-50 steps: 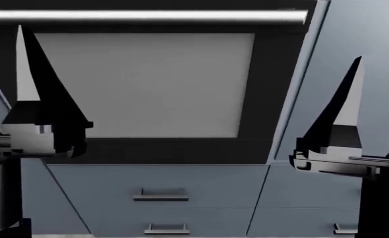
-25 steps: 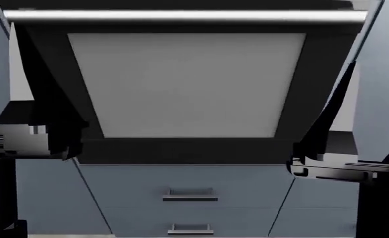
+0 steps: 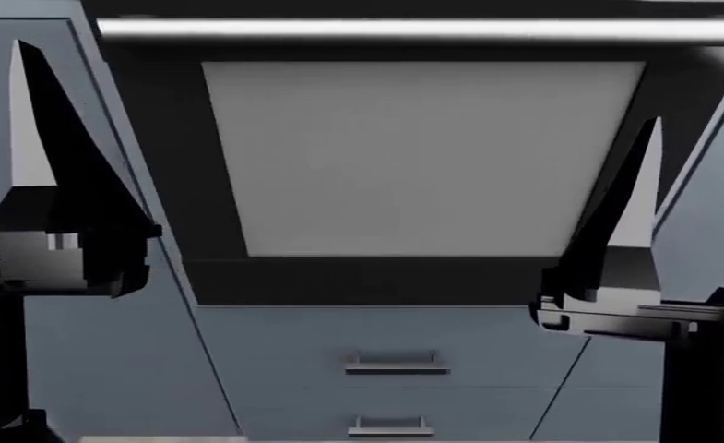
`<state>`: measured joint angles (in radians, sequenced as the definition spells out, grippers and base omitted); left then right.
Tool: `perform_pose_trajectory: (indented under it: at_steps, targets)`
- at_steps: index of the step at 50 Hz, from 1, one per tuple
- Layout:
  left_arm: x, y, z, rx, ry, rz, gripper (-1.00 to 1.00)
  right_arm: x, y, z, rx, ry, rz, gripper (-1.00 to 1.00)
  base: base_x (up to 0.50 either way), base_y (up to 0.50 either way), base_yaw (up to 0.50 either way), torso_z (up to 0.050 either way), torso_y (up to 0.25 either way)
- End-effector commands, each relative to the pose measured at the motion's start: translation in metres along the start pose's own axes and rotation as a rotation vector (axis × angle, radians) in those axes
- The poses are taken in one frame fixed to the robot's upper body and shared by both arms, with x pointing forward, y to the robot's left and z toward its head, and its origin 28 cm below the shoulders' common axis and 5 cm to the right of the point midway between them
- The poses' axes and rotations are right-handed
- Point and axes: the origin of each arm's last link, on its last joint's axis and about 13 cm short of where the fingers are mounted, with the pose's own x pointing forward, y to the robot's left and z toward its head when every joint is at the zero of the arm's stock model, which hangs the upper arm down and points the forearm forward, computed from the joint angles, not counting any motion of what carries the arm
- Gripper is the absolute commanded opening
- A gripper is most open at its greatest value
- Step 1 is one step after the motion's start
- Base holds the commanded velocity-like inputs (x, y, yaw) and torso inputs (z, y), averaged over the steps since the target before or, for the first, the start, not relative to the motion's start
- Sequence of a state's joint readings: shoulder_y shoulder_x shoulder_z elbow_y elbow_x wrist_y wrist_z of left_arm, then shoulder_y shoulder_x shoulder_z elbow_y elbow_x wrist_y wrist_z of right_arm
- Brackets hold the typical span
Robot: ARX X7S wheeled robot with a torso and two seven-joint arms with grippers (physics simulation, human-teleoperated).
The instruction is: Preheat the oven by turning the temperature knob.
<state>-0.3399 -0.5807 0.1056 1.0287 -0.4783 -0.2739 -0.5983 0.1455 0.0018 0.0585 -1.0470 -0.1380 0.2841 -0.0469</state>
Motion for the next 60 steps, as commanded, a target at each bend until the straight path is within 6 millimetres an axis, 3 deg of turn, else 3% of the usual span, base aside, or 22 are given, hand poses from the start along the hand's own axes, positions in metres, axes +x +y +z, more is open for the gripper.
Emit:
perform_pose_trajectory:
  at_steps: [1, 21, 47, 60]
  targets:
    - [0.0001, 0.0004, 0.0004, 0.001, -0.003, 0.001, 1.00, -0.0011, 0.0006, 0.0002, -0.003, -0.001, 0.003, 1.00, 0.00, 0.33, 0.00, 0.000, 0.000]
    - [-0.0024, -0.0004, 0.0020, -0.045, -0.020, -0.042, 1.00, -0.0002, 0.0015, -0.0006, -0.015, 0.012, 0.011, 1.00, 0.00, 0.04, 0.00, 0.001, 0.000]
    - [-0.0022, -0.0004, 0.0037, -0.043, -0.019, -0.045, 1.00, -0.0015, 0.0018, -0.0002, -0.017, 0.010, 0.023, 1.00, 0.00, 0.00, 0.00, 0.048, 0.000]
    - [-0.0034, -0.0012, 0.0085, -0.031, -0.028, -0.040, 1.00, -0.0044, 0.0009, 0.0005, -0.006, 0.002, 0.026, 1.00, 0.39, 0.00, 0.00, 0.007, 0.000]
